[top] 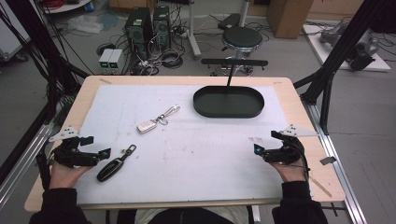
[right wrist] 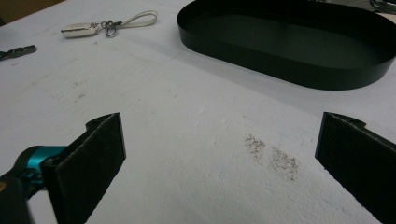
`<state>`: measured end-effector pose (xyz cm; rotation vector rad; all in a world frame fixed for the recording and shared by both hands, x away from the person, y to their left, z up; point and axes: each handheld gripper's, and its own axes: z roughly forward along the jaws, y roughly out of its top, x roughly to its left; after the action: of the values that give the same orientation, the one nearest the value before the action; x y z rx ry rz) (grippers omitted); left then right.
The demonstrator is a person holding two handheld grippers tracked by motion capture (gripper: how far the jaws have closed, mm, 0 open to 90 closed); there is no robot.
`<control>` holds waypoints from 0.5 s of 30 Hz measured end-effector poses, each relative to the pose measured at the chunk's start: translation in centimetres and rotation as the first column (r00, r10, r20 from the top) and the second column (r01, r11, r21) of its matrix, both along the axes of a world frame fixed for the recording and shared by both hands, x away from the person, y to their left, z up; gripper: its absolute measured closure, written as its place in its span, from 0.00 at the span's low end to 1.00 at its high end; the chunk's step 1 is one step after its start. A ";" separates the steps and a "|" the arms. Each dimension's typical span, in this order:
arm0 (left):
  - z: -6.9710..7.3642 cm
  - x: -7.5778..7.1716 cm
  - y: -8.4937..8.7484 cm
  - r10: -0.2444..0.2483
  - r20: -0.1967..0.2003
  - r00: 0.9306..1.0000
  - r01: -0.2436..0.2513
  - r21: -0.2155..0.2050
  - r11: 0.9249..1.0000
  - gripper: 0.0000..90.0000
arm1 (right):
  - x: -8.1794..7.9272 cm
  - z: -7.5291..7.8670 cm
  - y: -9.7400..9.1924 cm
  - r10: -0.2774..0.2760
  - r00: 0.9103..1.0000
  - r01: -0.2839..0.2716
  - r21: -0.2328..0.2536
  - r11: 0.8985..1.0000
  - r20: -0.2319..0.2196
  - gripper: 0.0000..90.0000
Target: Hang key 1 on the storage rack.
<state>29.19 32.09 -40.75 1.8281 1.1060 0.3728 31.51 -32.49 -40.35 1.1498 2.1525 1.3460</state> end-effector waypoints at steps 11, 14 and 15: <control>-0.1 0.1 -0.3 -0.005 -0.004 1.000 0.005 0.028 1.000 0.02 | 0.1 -0.1 0.3 0.009 1.000 -0.009 -0.012 1.000 -0.007 0.01; -0.3 0.1 -0.6 -0.008 -0.004 1.000 0.008 0.042 0.999 0.02 | 0.1 -0.2 0.4 0.011 1.000 -0.012 -0.018 1.000 -0.011 0.01; -0.4 0.2 -0.7 -0.014 -0.006 1.000 0.014 0.039 0.999 0.02 | 0.2 -0.2 0.4 0.006 1.000 -0.006 -0.021 1.000 -0.013 0.01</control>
<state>29.35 31.40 -41.12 1.8717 1.0967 0.3839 31.66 -32.10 -40.53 1.1473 2.1757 1.3185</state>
